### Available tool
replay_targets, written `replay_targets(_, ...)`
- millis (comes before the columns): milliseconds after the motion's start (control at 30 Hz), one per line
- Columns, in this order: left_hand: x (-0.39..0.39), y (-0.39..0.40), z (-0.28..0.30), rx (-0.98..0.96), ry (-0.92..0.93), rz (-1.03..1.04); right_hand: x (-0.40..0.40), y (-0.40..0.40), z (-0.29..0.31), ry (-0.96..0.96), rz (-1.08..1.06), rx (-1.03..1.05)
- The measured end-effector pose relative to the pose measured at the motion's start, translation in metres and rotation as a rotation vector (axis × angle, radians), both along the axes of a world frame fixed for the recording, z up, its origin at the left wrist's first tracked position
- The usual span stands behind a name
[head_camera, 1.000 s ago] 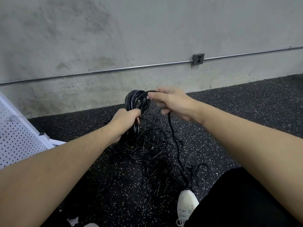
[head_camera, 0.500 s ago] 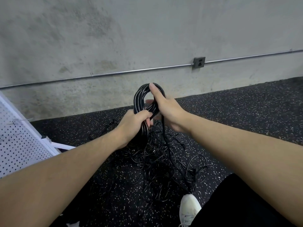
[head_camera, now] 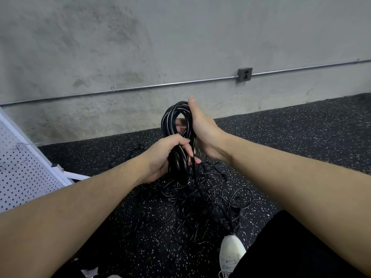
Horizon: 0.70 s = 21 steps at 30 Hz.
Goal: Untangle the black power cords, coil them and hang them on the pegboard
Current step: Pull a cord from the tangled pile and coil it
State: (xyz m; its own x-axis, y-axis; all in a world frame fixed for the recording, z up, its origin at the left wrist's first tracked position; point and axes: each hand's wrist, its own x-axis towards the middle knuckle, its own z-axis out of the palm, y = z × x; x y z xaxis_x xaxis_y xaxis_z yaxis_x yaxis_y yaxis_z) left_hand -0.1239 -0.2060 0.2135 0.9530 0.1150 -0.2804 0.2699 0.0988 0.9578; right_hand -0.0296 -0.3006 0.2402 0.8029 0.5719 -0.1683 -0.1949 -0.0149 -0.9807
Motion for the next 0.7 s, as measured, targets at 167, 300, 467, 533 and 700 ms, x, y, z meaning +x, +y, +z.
replay_targets(167, 0.001, -0.003, 0.001, -0.05, -0.018, -0.011, 0.004, -0.006, 0.0, 0.0, 0.045, 0.019)
replay_targets(300, 0.008, -0.008, 0.003, -0.106, -0.087, 0.073, 0.009, -0.014, -0.004, 0.053, 0.197, 0.039)
replay_targets(467, 0.016, -0.007, 0.01, -0.235, -0.189, 0.199, 0.019, -0.027, -0.027, 0.074, 0.437, -0.05)
replay_targets(533, 0.018, -0.002, 0.012, -0.229, -0.211, 0.26, 0.022, -0.034, -0.035, -0.035, 0.66, -0.237)
replay_targets(700, 0.02, 0.012, 0.004, -0.206, -0.214, 0.378, 0.022, -0.043, -0.035, -0.137, 0.892, -0.519)
